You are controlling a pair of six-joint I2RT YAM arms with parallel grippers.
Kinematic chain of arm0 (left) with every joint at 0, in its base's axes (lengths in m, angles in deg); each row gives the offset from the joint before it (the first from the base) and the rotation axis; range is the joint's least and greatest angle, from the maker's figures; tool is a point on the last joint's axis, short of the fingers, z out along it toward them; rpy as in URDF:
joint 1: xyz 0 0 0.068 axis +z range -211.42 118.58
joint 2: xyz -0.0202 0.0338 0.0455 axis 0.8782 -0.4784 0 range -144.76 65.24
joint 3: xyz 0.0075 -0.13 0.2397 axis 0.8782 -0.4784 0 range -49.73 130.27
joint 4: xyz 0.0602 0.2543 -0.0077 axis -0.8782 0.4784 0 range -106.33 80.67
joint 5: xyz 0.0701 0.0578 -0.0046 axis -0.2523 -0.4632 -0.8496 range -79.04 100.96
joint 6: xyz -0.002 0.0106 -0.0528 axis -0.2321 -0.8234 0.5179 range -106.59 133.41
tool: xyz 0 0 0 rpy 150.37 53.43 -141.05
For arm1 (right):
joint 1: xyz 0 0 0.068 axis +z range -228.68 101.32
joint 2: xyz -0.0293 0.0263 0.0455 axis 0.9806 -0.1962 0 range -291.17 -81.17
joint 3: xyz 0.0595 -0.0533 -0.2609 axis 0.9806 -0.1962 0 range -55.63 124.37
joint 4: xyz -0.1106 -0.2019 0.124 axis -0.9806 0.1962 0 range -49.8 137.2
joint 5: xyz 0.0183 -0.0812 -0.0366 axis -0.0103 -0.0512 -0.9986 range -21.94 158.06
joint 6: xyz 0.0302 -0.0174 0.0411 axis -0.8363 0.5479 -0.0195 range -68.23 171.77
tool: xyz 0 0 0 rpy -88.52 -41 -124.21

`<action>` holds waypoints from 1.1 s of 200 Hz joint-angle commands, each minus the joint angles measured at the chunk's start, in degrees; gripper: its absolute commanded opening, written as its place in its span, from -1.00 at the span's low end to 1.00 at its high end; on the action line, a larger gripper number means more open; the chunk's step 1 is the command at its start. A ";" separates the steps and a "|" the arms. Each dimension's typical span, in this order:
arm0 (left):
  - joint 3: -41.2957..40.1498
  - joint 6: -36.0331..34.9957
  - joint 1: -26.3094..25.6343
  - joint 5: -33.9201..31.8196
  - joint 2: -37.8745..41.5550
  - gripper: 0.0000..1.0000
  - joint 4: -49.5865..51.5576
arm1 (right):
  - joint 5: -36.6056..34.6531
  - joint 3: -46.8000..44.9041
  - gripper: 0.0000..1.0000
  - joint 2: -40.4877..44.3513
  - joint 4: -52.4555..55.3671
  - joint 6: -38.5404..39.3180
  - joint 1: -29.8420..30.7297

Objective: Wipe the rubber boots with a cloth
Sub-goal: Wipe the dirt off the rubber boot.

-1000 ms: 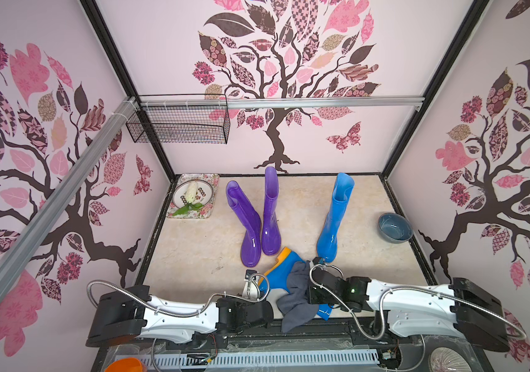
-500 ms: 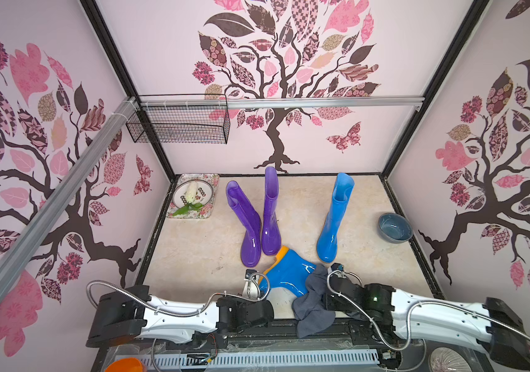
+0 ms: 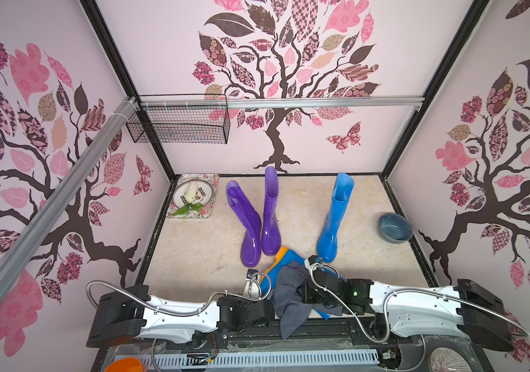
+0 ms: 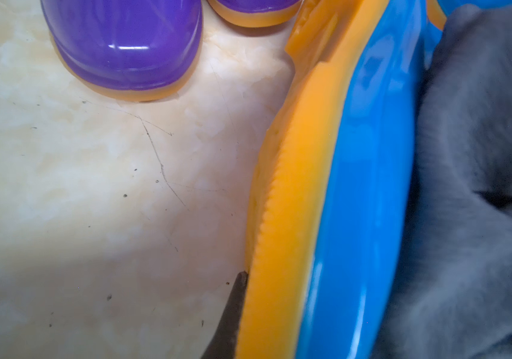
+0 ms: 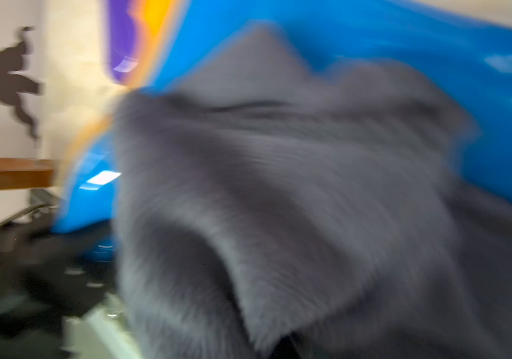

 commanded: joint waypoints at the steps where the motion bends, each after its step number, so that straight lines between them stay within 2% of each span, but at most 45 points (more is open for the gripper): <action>1: 0.76 -1.83 -0.83 11.13 0.58 -1.00 2.69 | -4.93 -3.10 -1.00 11.04 17.94 -6.51 -0.20; 19: 1.21 -3.39 -0.89 12.79 1.02 -1.00 2.58 | -3.31 -4.23 -1.00 17.82 19.98 -4.87 -0.18; 37: 1.97 -4.78 -0.85 14.31 1.51 -0.98 3.29 | -0.51 -3.72 -1.00 19.76 17.41 -3.17 -0.18; 47: 2.74 -5.58 -0.86 15.25 2.36 -0.77 4.34 | 0.38 -2.17 -1.00 18.86 16.81 -1.53 -0.18; 69: 3.84 -7.38 -0.87 17.16 6.16 -0.09 7.20 | 0.96 3.07 -1.00 14.65 18.83 3.02 -0.10; 95: 6.36 -9.27 -0.89 19.25 12.45 0.38 13.73 | 1.81 7.09 -1.00 11.27 20.13 8.03 -0.09; 104: 7.34 -9.90 -0.89 20.38 14.08 0.47 15.72 | 1.44 7.37 -1.00 10.83 20.14 8.81 -0.09; 131: 11.33 -8.93 -0.74 18.22 17.55 0.52 25.40 | 3.46 7.53 -1.00 11.59 18.14 11.33 -0.01; 146: 12.63 -9.51 1.10 17.47 19.23 0.59 28.90 | 4.71 7.31 -1.00 12.73 15.69 12.35 1.26; 181: 10.93 -14.65 13.46 28.72 18.69 0.50 24.15 | 6.66 8.10 -1.00 8.71 9.47 14.26 6.93; 207: 11.82 -16.44 15.37 32.06 14.62 0.45 20.26 | 7.48 6.47 -1.00 5.67 2.56 13.98 9.34; 220: 12.00 -16.51 15.39 32.65 12.65 0.34 18.65 | 9.11 4.39 -1.00 4.55 -3.14 12.79 9.82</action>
